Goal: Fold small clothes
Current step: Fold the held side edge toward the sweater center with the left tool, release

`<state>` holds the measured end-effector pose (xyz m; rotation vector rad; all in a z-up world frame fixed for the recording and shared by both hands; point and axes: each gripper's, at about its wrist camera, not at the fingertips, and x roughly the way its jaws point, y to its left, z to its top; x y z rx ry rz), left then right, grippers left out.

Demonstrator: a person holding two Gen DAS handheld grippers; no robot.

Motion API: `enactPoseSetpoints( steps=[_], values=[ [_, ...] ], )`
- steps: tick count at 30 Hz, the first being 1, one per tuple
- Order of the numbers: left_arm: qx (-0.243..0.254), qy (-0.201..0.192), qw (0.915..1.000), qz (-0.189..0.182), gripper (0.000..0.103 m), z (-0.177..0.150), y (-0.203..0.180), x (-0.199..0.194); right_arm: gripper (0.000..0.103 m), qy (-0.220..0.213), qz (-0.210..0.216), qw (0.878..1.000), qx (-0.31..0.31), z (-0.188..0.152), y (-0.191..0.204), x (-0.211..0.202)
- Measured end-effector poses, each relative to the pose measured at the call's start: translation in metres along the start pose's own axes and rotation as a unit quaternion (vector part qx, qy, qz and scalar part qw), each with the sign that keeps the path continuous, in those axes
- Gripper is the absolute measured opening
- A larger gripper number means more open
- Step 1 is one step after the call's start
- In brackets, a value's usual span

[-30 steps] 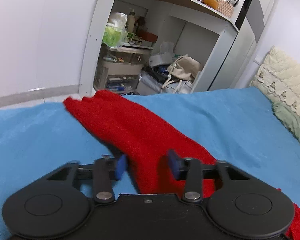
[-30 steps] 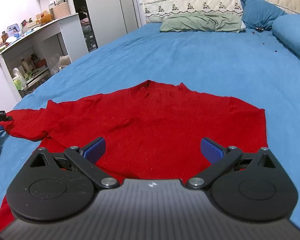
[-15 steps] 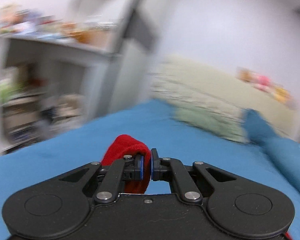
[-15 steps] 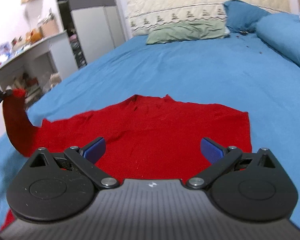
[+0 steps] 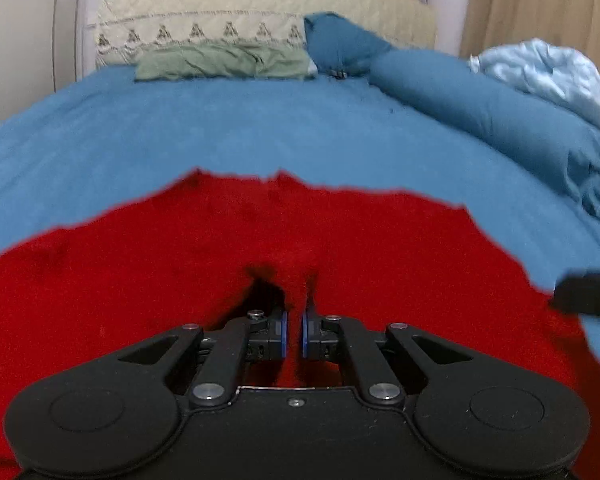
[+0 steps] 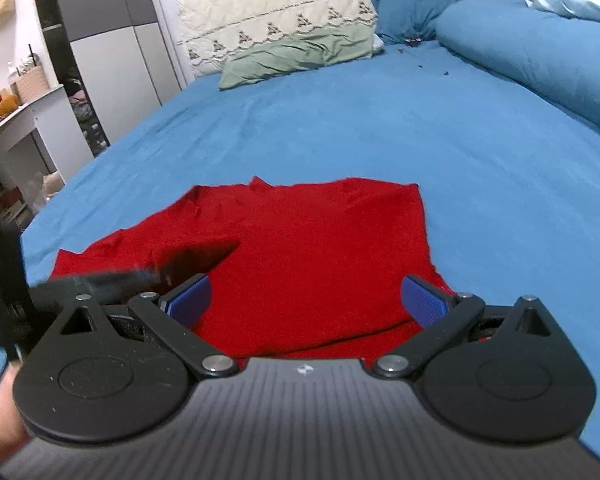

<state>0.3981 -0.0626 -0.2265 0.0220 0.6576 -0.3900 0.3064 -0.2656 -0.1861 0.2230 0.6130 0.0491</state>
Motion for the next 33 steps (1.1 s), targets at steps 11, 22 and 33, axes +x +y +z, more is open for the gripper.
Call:
enactPoseSetpoints(
  steps=[11,22,33],
  values=[
    [0.0,-0.061,0.9904,0.124,0.095,-0.027,0.05,-0.109,0.103,0.0,0.033,0.996,-0.085,0.019,0.046,0.023],
    [-0.082,0.0,0.9803,0.18,0.076,-0.073,0.111,-0.106,0.058,0.02,0.009,0.949,-0.313,-0.007,0.152,0.116],
    [-0.101,-0.014,0.9782,0.181,0.071,-0.079,0.125,-0.11,0.04,0.028,0.003,0.999,-0.035,-0.006,0.043,0.081]
  ],
)
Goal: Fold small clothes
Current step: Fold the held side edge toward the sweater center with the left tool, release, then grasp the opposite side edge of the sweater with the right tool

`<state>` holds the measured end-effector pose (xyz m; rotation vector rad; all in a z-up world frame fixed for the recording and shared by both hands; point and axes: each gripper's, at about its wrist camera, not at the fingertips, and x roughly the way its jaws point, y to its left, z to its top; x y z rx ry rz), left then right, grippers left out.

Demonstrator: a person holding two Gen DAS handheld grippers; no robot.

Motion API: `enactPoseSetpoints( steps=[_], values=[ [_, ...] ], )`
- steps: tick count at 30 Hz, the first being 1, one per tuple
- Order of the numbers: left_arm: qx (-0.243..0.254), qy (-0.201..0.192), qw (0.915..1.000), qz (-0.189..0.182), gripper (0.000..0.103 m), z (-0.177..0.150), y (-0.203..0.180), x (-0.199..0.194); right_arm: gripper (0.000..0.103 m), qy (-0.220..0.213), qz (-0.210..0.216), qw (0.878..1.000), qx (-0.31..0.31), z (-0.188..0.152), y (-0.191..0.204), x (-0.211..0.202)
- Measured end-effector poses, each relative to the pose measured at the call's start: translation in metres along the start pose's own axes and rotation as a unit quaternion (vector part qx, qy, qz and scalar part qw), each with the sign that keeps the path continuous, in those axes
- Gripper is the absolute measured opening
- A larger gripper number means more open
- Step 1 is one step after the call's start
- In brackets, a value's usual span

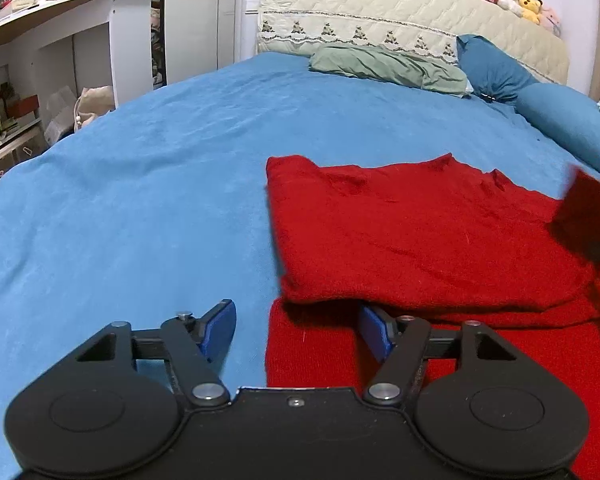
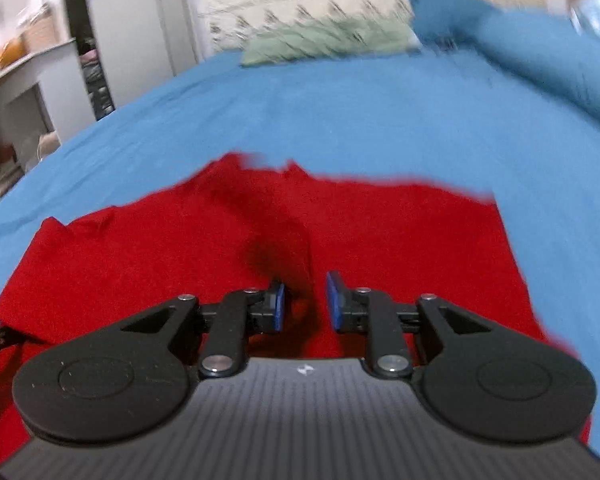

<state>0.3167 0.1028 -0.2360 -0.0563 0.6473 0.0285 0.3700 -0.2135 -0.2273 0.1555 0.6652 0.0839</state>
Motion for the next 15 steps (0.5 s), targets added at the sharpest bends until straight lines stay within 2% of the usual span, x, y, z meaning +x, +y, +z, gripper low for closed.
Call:
enactPoseSetpoints(
  steps=[4,6,7,13,14,15],
  values=[
    [0.004,0.0,1.0,0.0,0.071,-0.001,0.0,0.001,0.051,-0.007,0.014,1.0,0.012,-0.014,-0.014,-0.007],
    [0.005,0.001,1.0,-0.001,0.071,-0.001,0.0,0.001,0.065,-0.011,0.014,1.0,0.013,-0.013,-0.016,-0.008],
    [0.005,0.0,1.0,-0.001,0.071,-0.001,0.0,0.0,0.066,-0.013,0.012,1.0,0.017,-0.011,-0.017,-0.008],
    [0.011,-0.002,0.9999,0.007,0.062,0.0,0.003,-0.001,0.065,-0.025,0.005,0.997,0.068,0.002,-0.04,-0.006],
    [0.01,-0.002,0.9999,0.009,0.061,0.0,0.005,-0.001,0.063,-0.024,0.001,0.997,0.068,0.004,-0.042,-0.004],
    [0.008,-0.001,0.9999,0.01,0.058,0.001,0.007,-0.001,0.052,-0.02,-0.004,0.998,0.064,0.007,-0.043,-0.002]
  ],
)
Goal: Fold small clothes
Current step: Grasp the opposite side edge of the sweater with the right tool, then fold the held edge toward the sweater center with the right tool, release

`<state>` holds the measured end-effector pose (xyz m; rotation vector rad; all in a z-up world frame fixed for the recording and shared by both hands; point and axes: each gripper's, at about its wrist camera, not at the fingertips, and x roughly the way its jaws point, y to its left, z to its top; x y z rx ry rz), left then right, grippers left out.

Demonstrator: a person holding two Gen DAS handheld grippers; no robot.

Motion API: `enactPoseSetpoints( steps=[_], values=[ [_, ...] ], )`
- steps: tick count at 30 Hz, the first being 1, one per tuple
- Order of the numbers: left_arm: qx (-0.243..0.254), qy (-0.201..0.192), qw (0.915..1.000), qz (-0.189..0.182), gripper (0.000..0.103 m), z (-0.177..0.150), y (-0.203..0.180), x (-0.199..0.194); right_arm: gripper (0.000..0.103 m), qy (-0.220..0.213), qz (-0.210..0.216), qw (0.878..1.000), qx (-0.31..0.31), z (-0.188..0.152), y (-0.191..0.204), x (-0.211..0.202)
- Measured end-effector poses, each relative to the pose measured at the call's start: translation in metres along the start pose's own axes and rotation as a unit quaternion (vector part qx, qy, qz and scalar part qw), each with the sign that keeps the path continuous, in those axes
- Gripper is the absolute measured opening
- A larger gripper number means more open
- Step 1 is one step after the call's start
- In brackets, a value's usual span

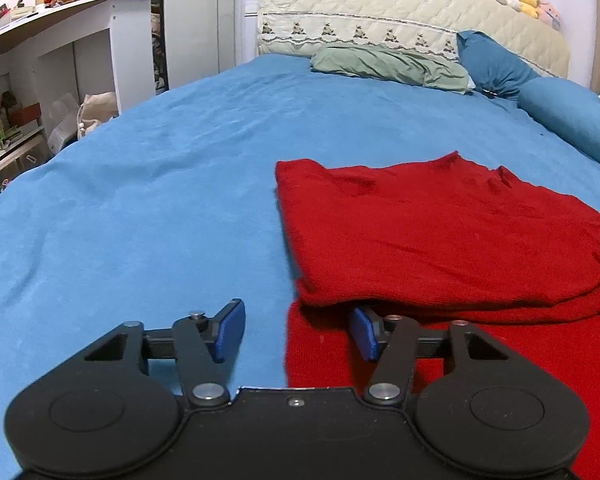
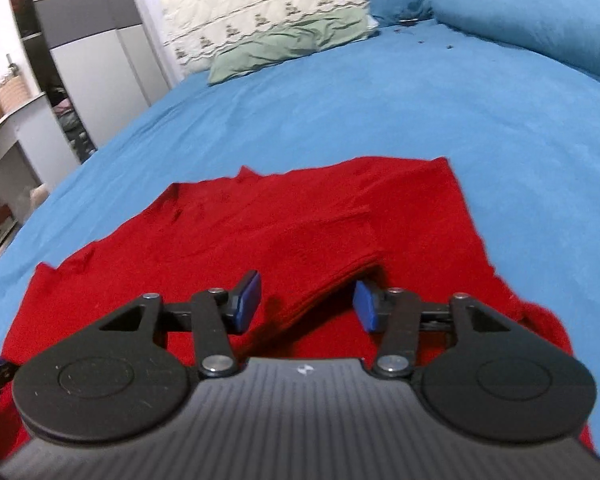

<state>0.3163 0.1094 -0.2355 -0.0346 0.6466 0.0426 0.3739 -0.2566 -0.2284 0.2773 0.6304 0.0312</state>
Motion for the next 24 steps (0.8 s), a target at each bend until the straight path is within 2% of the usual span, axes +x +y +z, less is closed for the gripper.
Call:
enactPoseSetpoints(
  steps=[1,2,6,7,9,11,17,24],
  values=[
    [-0.001,0.001,1.0,-0.001,0.056,0.0,0.001,0.001,0.041,0.003,-0.005,1.0,-0.007,0.001,0.0,0.0],
    [0.001,0.001,1.0,-0.002,0.055,0.001,0.002,0.002,0.022,0.005,-0.011,1.0,-0.017,0.004,0.0,0.002],
    [0.039,-0.003,0.9992,-0.009,0.034,0.006,-0.007,0.007,0.021,-0.054,-0.019,0.998,-0.029,0.024,-0.003,-0.022],
    [0.045,-0.003,0.9989,-0.012,0.022,0.007,-0.009,0.009,0.021,-0.073,-0.027,0.997,-0.022,0.029,-0.007,-0.03],
    [0.048,0.001,0.9985,-0.026,0.006,0.008,-0.011,0.013,0.021,-0.098,-0.042,0.994,-0.004,0.037,-0.02,-0.045],
    [0.046,-0.004,0.9987,-0.022,0.004,0.008,-0.013,0.011,0.021,-0.098,-0.046,0.994,0.011,0.036,-0.033,-0.052],
    [0.026,-0.001,0.9996,-0.01,0.004,-0.003,-0.006,0.0,0.021,-0.047,-0.049,0.998,-0.001,0.007,-0.042,-0.042],
    [0.053,0.0,0.9986,0.007,0.004,-0.008,-0.01,-0.012,0.023,-0.028,-0.059,0.998,0.017,-0.014,-0.051,-0.037]
  ],
)
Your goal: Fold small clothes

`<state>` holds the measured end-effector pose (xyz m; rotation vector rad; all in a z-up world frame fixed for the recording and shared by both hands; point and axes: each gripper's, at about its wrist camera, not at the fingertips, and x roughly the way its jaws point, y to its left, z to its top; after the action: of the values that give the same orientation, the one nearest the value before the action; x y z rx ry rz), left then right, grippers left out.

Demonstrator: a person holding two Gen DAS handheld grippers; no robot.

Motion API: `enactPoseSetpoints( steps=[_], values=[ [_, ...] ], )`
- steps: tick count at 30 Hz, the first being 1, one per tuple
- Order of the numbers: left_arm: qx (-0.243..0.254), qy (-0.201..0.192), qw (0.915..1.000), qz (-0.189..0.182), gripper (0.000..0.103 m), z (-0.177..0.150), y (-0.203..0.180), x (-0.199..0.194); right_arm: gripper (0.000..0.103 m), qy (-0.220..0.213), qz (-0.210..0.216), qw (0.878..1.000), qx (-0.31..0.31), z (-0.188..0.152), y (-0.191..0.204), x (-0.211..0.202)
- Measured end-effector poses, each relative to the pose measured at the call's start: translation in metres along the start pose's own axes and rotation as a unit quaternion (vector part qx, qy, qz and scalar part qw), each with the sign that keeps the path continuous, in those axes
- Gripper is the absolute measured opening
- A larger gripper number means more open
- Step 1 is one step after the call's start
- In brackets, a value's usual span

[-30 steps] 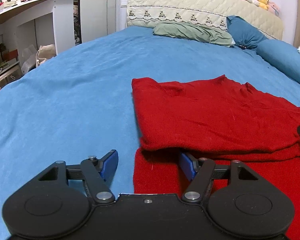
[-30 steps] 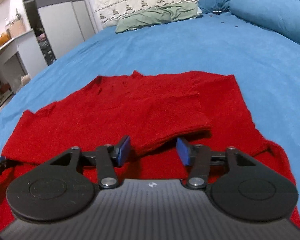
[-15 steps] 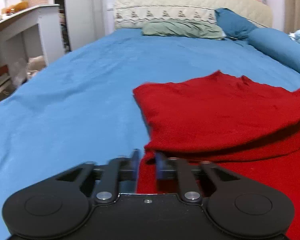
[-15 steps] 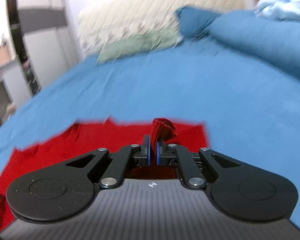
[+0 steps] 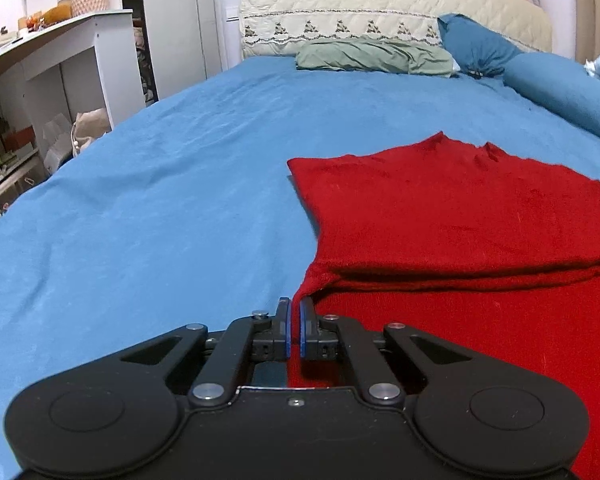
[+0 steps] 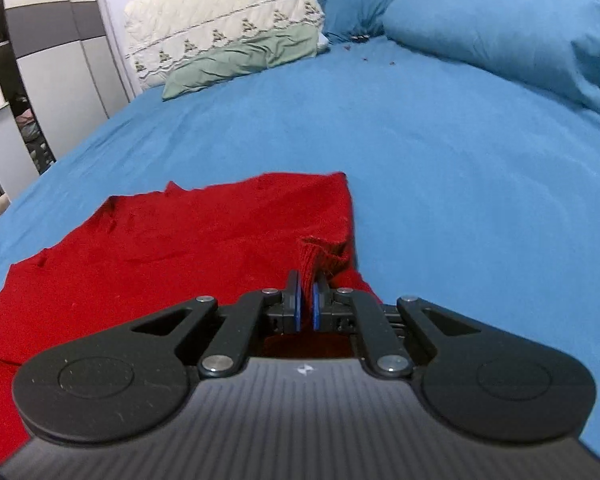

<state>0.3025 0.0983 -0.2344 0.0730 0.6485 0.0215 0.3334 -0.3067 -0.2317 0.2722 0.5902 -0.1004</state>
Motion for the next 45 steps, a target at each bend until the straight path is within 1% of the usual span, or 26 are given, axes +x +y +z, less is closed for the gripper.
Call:
enactPoseSetpoints(
  steps=[1,2,3,4,5,6,7,9,10,12,13,15,16,18,20,25,28,30,32,35,38,40,41,43,44,45],
  values=[
    [0.004,0.0,1.0,0.002,0.004,0.001,-0.001,-0.002,0.024,-0.003,-0.007,1.0,0.0,-0.001,-0.001,-0.003],
    [0.01,-0.002,0.9999,0.005,0.005,0.001,-0.003,-0.006,0.033,-0.008,-0.017,1.0,-0.003,0.0,-0.001,-0.006],
    [0.015,-0.008,0.9998,0.009,0.008,0.003,-0.005,-0.012,0.049,-0.013,-0.028,0.999,-0.01,0.0,-0.001,-0.01],
    [0.017,-0.017,0.9997,0.007,0.011,0.004,-0.007,-0.018,0.058,-0.023,-0.034,0.999,-0.017,0.0,0.0,-0.016],
    [0.019,-0.027,0.9994,0.0,0.015,0.008,-0.009,-0.025,0.07,-0.039,-0.035,0.998,-0.026,0.001,0.003,-0.022],
    [0.02,-0.038,0.999,-0.009,0.026,0.013,-0.011,-0.03,0.076,-0.054,-0.029,0.997,-0.037,0.001,0.007,-0.029],
    [0.02,-0.048,0.9985,-0.019,0.036,0.019,-0.014,-0.034,0.077,-0.064,-0.018,0.997,-0.05,0.002,0.012,-0.033],
    [0.018,-0.055,0.997,-0.051,0.043,0.03,-0.022,-0.033,0.081,-0.067,0.013,0.995,-0.072,0.002,0.023,-0.034],
    [0.017,-0.053,0.9963,-0.066,0.043,0.035,-0.027,-0.027,0.083,-0.061,0.027,0.994,-0.081,0.001,0.029,-0.032],
    [0.016,-0.038,0.9957,-0.083,0.043,0.041,-0.038,-0.008,0.084,-0.046,0.046,0.994,-0.091,-0.002,0.038,-0.021],
    [0.009,-0.028,0.9958,-0.087,0.043,0.04,-0.04,0.003,0.084,-0.036,0.046,0.994,-0.094,-0.005,0.04,-0.015],
    [-0.014,0.001,0.9957,-0.092,0.042,0.035,-0.04,0.025,0.084,-0.015,0.033,0.995,-0.092,-0.012,0.042,-0.002],
    [-0.024,0.009,0.9953,-0.094,0.042,0.031,-0.038,0.032,0.084,-0.007,0.027,0.995,-0.091,-0.016,0.041,0.003],
    [-0.037,-0.001,0.9942,-0.101,0.042,0.025,-0.033,0.034,0.084,0.0,0.014,0.995,-0.095,-0.026,0.037,0.01],
    [-0.037,-0.001,0.9943,-0.1,0.042,0.024,-0.033,0.033,0.084,-0.008,0.023,0.996,-0.087,-0.031,0.031,0.012],
    [-0.044,0.006,0.9946,-0.094,0.042,0.027,-0.037,0.037,0.086,-0.003,0.024,0.997,-0.079,-0.028,0.028,0.018],
    [-0.046,0.019,0.9949,-0.088,0.042,0.033,-0.036,0.032,0.087,-0.001,0.019,0.996,-0.086,-0.022,0.034,0.01],
    [-0.047,0.025,0.9953,-0.081,0.042,0.041,-0.036,0.021,0.087,-0.005,0.033,0.997,-0.072,-0.015,0.034,-0.008],
    [-0.046,0.023,0.9958,-0.075,0.043,0.048,-0.035,0.002,0.087,-0.011,0.044,0.997,-0.061,-0.005,0.034,-0.032],
    [-0.044,0.014,0.9967,-0.067,0.048,0.061,-0.034,-0.033,0.087,-0.019,0.049,0.997,-0.065,0.009,0.035,-0.074],
    [-0.035,-0.002,0.9977,-0.058,0.06,0.07,-0.033,-0.083,0.087,-0.031,0.053,0.995,-0.076,0.023,0.033,-0.127],
    [-0.034,-0.009,0.9976,-0.059,0.075,0.071,-0.03,-0.118,0.087,-0.032,0.06,0.994,-0.08,0.031,0.03,-0.165],
    [-0.036,-0.012,0.9974,-0.062,0.078,0.07,-0.027,-0.136,0.089,-0.031,0.065,0.994,-0.085,0.033,0.027,-0.187],
    [-0.039,-0.018,0.9969,-0.067,0.1,0.066,-0.021,-0.175,0.095,-0.03,0.068,0.993,-0.091,0.035,0.022,-0.222],
    [-0.041,-0.022,0.9966,-0.068,0.102,0.063,-0.019,-0.191,0.101,-0.03,0.07,0.993,-0.094,0.034,0.018,-0.241],
    [-0.043,-0.025,0.9962,-0.071,0.102,0.058,-0.015,-0.209,0.101,-0.03,0.074,0.992,-0.097,0.032,0.014,-0.259]
  ],
)
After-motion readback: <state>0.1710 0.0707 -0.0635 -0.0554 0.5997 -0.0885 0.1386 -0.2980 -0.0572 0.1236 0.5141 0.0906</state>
